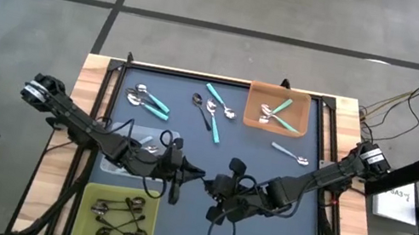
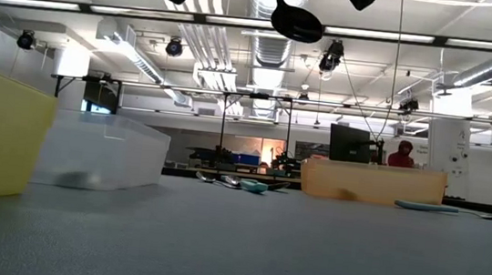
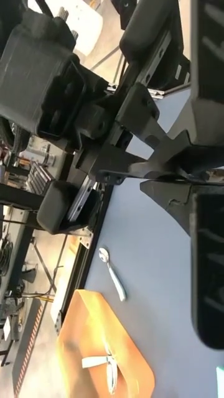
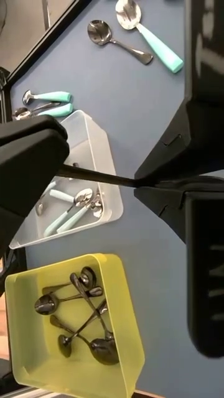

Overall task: Sort silverware by color (type)
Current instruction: Put the black spoon into the yellow bin

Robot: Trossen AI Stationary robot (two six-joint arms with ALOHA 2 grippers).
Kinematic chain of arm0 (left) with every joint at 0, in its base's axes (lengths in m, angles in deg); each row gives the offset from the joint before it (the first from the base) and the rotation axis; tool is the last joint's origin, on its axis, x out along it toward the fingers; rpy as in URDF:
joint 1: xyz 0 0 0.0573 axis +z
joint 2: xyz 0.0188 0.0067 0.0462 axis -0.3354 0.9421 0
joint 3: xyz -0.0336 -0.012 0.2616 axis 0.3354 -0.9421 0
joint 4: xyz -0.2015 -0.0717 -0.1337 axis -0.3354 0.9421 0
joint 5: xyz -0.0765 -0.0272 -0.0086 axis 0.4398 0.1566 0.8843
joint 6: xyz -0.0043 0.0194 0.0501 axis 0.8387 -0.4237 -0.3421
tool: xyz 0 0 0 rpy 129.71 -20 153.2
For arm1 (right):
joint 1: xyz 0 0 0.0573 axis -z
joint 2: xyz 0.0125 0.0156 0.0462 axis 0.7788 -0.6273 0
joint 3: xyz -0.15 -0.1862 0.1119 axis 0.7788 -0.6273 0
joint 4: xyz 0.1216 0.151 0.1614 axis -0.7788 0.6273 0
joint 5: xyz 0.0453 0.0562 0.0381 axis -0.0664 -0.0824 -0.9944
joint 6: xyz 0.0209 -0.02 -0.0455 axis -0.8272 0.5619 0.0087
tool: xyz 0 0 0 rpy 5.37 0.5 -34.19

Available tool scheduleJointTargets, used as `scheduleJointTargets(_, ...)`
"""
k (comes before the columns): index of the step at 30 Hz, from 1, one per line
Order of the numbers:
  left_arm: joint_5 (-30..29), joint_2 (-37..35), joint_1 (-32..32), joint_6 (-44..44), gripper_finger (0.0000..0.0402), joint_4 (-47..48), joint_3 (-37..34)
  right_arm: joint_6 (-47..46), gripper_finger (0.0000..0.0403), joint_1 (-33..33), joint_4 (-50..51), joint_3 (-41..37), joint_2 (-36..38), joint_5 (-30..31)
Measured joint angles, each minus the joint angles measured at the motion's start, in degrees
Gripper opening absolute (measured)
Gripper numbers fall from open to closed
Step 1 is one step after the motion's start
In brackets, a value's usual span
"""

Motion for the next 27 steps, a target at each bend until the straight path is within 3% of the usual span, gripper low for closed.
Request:
scheduleJointTargets(9, -0.69, -1.23, 0.07, 0.34, 0.0, 3.86, 0.0, 0.14, 0.0082, -0.04, 5.64, 0.95, 2.5, -1.73)
scheduleJointTargets(14, -0.97, -4.97, 0.0, 4.19, 0.0, 12.08, 0.0, -4.81, 0.011, -0.08, 19.9, 4.56, 3.98, -2.23)
scheduleJointTargets(20, -1.9, -13.09, -1.37, 14.08, 0.0, 23.59, 0.0, -17.65, 0.0106, -0.04, 41.31, 6.98, 4.17, -2.25)
scheduleJointTargets(27, 2.17, -22.13, -7.59, 29.91, 0.0, 40.86, 0.0, -27.47, 0.0088, -0.04, 58.11, 4.69, 4.07, -5.18)
